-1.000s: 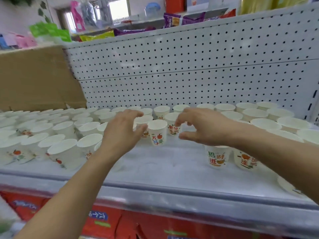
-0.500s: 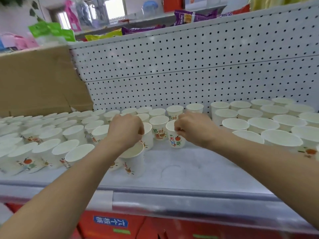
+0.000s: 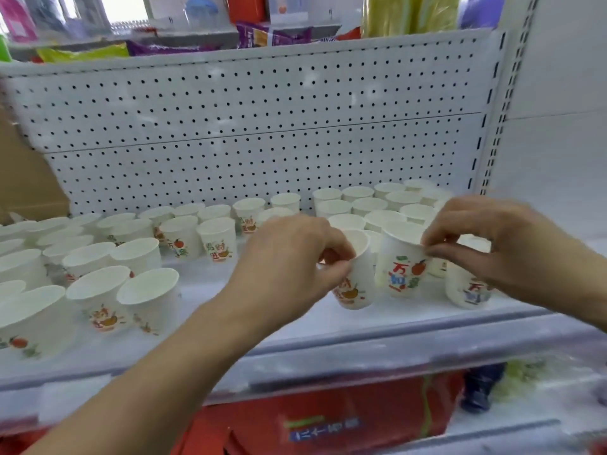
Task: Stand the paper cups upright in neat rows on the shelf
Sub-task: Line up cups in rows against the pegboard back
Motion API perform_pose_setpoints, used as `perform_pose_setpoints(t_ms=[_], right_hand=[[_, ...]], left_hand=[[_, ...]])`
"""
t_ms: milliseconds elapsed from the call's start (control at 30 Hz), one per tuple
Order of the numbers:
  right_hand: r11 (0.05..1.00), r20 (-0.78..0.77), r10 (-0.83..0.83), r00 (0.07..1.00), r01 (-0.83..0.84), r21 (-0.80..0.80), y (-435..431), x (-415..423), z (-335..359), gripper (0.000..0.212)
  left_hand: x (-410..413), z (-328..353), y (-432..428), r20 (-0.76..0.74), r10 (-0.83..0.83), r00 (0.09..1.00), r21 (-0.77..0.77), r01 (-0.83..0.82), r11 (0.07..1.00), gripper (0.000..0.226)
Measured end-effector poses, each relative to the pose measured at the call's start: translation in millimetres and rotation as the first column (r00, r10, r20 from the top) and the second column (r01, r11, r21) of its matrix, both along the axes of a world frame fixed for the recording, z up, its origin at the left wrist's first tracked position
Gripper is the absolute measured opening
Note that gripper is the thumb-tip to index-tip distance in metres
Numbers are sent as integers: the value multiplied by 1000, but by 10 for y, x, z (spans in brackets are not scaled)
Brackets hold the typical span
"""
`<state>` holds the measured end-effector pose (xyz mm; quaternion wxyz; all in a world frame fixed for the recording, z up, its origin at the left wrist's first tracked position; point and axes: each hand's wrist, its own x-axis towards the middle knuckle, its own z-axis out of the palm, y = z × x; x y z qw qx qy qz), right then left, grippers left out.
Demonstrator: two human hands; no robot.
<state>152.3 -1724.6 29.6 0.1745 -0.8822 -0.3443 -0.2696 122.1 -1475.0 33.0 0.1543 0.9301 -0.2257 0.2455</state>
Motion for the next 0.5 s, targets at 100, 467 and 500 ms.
perform_pose_setpoints(t_ms=[100,467,500], right_hand=[[997,19,25,999,-24,-79,-134,-72,-99,3],[975,-26,-53,998,46,-219,-316,45,-285,7],[972,-34,-56,998,47,-229,-311,56,-288,8]], left_hand=[[74,-106,-284,32,-7,999,109,3,994,13],[161,-330,-554,2,61,998,131,-61,990,16],[163,-343,-550,0,61,998,140,-60,988,16]])
